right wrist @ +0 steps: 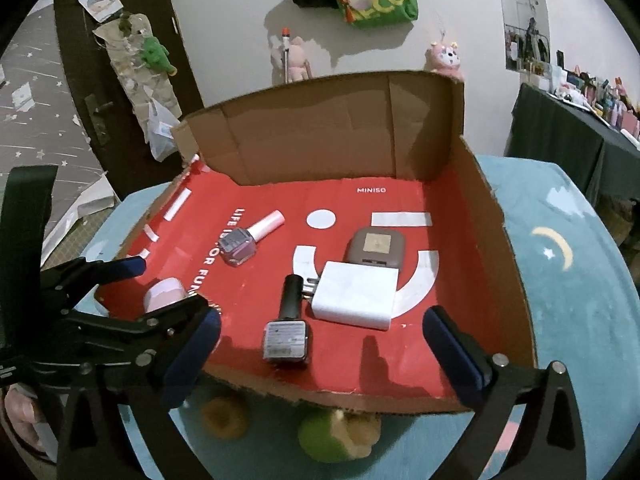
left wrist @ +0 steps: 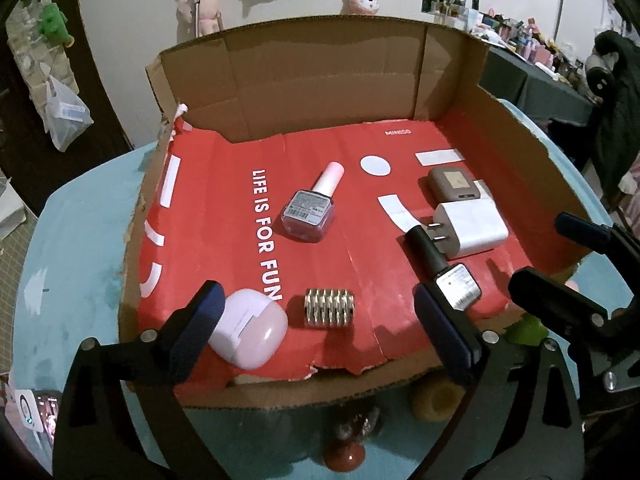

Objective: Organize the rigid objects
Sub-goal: 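Withdraw both grippers from the box toward the remaining objects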

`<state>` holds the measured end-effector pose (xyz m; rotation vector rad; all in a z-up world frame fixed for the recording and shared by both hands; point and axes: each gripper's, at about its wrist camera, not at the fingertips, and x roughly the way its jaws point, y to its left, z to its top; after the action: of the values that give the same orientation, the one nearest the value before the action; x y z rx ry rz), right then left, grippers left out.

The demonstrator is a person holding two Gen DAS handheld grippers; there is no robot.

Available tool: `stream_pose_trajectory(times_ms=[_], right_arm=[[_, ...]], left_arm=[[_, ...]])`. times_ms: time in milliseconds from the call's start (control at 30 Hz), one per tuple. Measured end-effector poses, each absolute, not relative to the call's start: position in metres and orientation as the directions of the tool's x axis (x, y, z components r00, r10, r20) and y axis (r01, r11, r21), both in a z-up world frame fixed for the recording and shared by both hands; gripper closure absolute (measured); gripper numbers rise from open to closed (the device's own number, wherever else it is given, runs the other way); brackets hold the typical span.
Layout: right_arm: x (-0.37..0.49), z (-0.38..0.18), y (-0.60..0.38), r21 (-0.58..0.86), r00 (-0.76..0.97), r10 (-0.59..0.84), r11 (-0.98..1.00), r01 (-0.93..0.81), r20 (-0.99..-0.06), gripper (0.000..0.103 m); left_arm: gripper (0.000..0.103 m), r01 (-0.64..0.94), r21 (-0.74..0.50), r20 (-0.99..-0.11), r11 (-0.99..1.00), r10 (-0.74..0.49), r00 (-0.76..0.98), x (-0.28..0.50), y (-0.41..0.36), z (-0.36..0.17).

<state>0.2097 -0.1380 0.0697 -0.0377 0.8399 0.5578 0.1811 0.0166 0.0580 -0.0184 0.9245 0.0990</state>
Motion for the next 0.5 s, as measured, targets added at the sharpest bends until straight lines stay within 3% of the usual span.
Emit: stream_pose_trajectory(times_ms=[500], right_arm=[[0.179,0.08,-0.141,0.219,0.517,0.498,0.833,-0.508,-0.696,0.0]], left_arm=[[0.003,-0.087,0.012,-0.798,0.996,0.062,0.599,0.148,0.013,0.066]])
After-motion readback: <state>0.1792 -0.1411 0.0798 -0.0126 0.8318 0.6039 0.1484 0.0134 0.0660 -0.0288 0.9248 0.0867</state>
